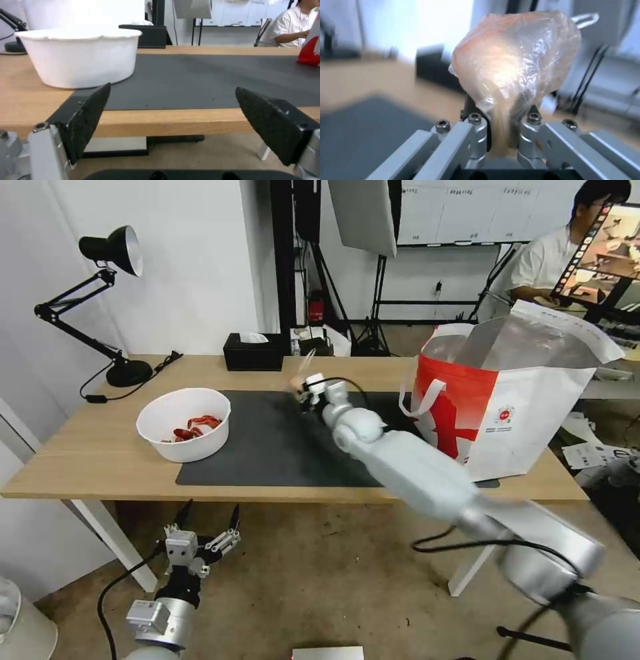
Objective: Pick up the trash from the table and place it into the takeout bag.
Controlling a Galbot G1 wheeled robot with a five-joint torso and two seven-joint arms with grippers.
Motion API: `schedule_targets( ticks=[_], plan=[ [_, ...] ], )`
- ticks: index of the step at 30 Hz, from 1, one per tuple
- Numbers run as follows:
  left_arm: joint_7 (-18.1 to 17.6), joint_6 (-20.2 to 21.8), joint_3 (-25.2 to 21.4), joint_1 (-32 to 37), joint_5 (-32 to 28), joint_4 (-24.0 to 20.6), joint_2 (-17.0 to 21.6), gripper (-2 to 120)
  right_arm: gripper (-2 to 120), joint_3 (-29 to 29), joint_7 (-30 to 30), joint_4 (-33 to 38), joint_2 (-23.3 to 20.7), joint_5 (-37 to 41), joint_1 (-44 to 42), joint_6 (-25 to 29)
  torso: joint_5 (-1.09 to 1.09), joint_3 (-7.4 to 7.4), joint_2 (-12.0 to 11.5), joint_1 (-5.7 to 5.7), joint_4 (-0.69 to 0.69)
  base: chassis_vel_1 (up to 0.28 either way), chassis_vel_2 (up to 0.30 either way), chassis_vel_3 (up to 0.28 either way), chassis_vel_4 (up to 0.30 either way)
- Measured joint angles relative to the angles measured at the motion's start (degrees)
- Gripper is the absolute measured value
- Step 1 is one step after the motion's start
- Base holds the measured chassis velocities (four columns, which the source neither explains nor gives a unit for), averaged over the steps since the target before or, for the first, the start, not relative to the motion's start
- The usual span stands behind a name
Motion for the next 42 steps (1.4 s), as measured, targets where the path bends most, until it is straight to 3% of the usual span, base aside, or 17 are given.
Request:
schedule_targets(
  ticks=[2, 3, 5, 6, 9, 10, 13, 18, 22, 26, 28, 33, 34, 42],
  plan=[
    [0.0, 0.0, 0.2, -0.1, 0.0, -0.1, 0.0, 100, 7, 1.6, 5.0, 7.1, -5.1, 0.3, 0.0, 0.6, -0.02, 0.0, 0.0, 0.0, 0.0, 0.0, 0.0, 0.0, 0.0],
    [0.0, 0.0, 0.2, -0.1, 0.0, -0.1, 0.0, 100, 7, 1.6, 5.0, 7.1, -5.1, 0.3, 0.0, 0.6, -0.02, 0.0, 0.0, 0.0, 0.0, 0.0, 0.0, 0.0, 0.0],
    [-0.1, 0.0, 0.3, 0.0, 0.0, -1.0, 0.0, 100, 7, 4.3, 13.0, 14.1, -10.3, 2.1, 0.1, -1.7, -0.01, 0.0, 0.0, 0.0, -0.02, 0.0, 0.0, 0.0, 0.0],
    [-0.1, 0.0, 0.3, 0.0, 0.0, -1.0, 0.0, 100, 7, 4.3, 13.0, 14.1, -10.3, 2.1, 0.1, -1.7, -0.01, 0.0, 0.0, 0.0, -0.02, 0.0, 0.0, 0.0, 0.0],
    [-0.2, 0.0, 0.4, 0.6, -0.3, -2.6, -0.1, 100, 7, 9.2, 29.7, 23.4, -16.8, 7.7, -1.2, -9.3, -0.01, -0.01, 0.0, -0.01, -0.03, 0.0, 0.0, 0.0, 0.0],
    [-0.2, 0.0, 0.4, 0.6, -0.3, -2.6, -0.1, 100, 7, 9.2, 29.7, 23.4, -16.8, 7.7, -1.2, -9.3, -0.01, -0.01, 0.0, -0.01, -0.03, 0.0, 0.0, 0.0, 0.0],
    [0.1, 0.0, 0.7, 1.9, 0.3, -4.3, -0.5, 100, 7, 12.8, 37.6, 26.8, -20.9, 14.2, -2.5, -13.3, -0.01, -0.01, 0.0, -0.01, -0.02, 0.0, 0.0, 0.0, 0.0],
    [0.2, 0.0, 1.0, 2.7, 0.7, -5.2, -0.7, 100, 7, 14.8, 38.6, 27.3, -22.9, 17.3, -3.7, -14.1, 0.0, -0.01, 0.0, -0.01, -0.02, 0.0, 0.0, 0.0, 0.0],
    [0.3, 0.1, 1.1, 3.1, 1.0, -5.6, -0.8, 100, 10, 16.7, 40.5, 29.4, -24.6, 22.2, -5.7, -17.8, -0.01, 0.0, 0.0, 0.0, -0.01, 0.0, 0.0, 0.0, 0.0],
    [0.3, 0.4, 1.1, 3.3, 1.0, -6.0, -0.8, 100, 23, 17.9, 41.0, 30.4, -25.7, 28.2, -6.1, -19.9, -0.03, 0.0, 0.0, -0.01, 0.0, 0.0, 0.0, 0.0, 0.0],
    [0.3, 0.8, 1.1, 3.4, 1.0, -6.2, -0.7, 100, 35, 18.4, 41.1, 30.6, -26.8, 30.5, -5.7, -20.7, -0.02, 0.0, 0.0, 0.0, -0.01, 0.0, 0.0, 0.0, 0.0],
    [0.3, 1.1, 1.0, 3.3, 0.9, -6.4, -0.5, 100, 48, 18.8, 41.6, 31.0, -28.1, 33.1, -4.5, -21.0, -0.03, 0.0, 0.0, -0.01, -0.01, 0.0, 0.0, 0.0, 0.0],
    [0.3, 1.1, 0.9, 3.2, 0.8, -6.4, -0.5, 100, 56, 18.8, 42.0, 31.2, -28.5, 34.3, -4.1, -21.1, -0.03, 0.0, 0.0, -0.01, 0.0, 0.0, 0.0, 0.0, 0.0],
    [0.3, 1.4, 0.6, 2.9, 0.8, -6.6, -0.1, 100, 85, 18.9, 42.5, 31.4, -29.4, 35.7, -3.5, -21.2, -0.03, 0.0, 0.0, 0.0, 0.0, 0.0, 0.0, 0.0, 0.0]
  ],
)
